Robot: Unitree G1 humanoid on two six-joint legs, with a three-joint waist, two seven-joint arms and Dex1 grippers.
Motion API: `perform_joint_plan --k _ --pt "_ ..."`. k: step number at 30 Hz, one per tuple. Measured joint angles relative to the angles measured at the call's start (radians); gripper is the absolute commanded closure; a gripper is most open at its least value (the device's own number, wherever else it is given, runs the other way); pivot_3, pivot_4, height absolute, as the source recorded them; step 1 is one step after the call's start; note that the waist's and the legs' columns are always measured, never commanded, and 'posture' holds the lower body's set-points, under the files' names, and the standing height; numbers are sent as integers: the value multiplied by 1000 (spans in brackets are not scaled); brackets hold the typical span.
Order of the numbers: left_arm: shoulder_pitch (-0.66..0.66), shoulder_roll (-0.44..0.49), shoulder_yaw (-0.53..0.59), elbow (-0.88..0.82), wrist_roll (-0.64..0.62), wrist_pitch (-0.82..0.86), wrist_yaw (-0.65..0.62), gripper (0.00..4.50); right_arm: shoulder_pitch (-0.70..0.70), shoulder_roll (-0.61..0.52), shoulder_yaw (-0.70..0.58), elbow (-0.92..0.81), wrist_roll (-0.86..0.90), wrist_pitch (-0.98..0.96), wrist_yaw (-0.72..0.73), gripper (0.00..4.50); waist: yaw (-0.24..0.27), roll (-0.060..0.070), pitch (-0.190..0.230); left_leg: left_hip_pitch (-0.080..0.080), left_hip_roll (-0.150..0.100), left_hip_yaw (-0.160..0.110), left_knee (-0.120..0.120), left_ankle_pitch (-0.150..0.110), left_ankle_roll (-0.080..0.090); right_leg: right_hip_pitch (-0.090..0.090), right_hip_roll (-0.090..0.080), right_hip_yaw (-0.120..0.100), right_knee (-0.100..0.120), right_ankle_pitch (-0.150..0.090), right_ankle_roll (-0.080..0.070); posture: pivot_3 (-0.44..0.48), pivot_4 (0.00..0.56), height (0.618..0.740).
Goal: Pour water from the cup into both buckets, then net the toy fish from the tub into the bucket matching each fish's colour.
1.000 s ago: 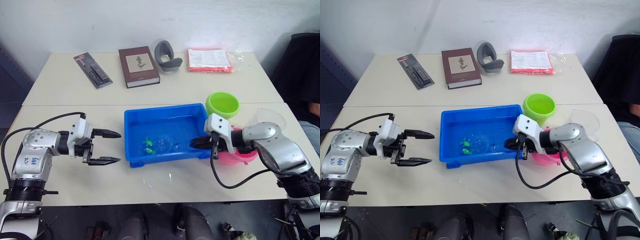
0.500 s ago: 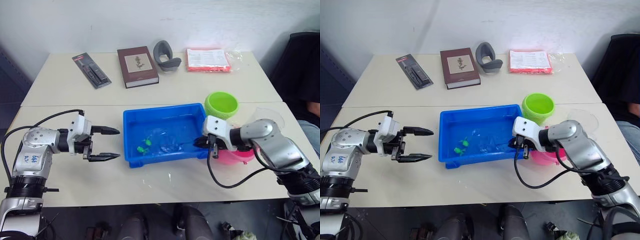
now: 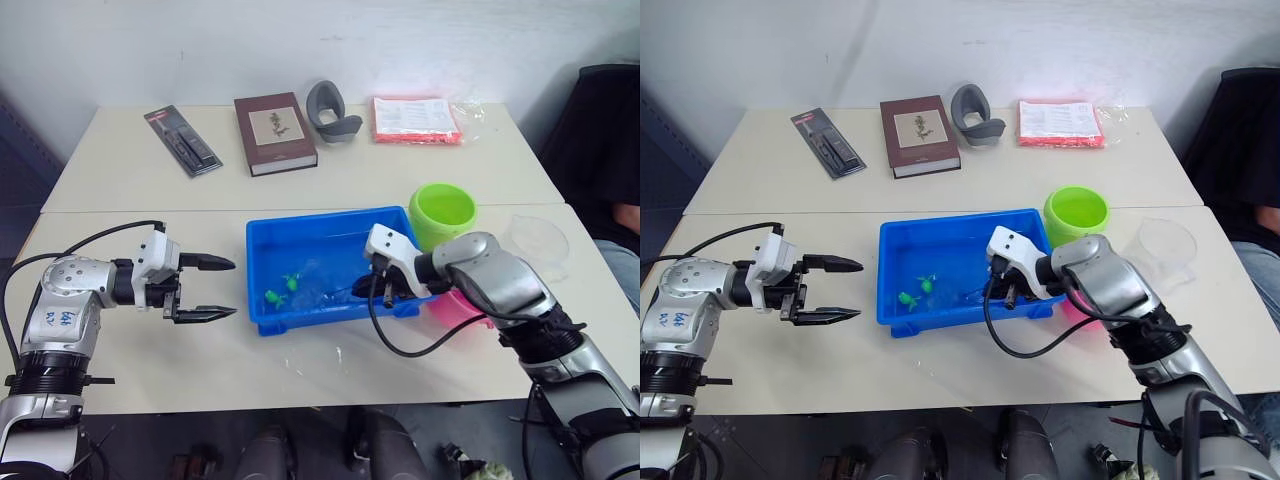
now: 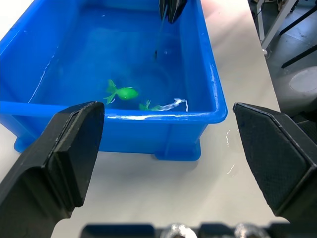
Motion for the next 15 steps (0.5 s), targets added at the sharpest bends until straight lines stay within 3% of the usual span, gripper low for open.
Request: perform_joint_plan --k 10,15 --pt "6 0 16 19 0 -4 8 22 -32 144 -20 41 58 81 -59 4500 -2 0 0 0 0 0 0 0 0 0 0 0 0 0 0 0 150 740" --pt "7 0 19 26 0 -8 8 22 -22 148 -56 39 89 96 -81 4500 -2 0 0 0 0 0 0 0 0 0 0 0 0 0 0 0 150 740"
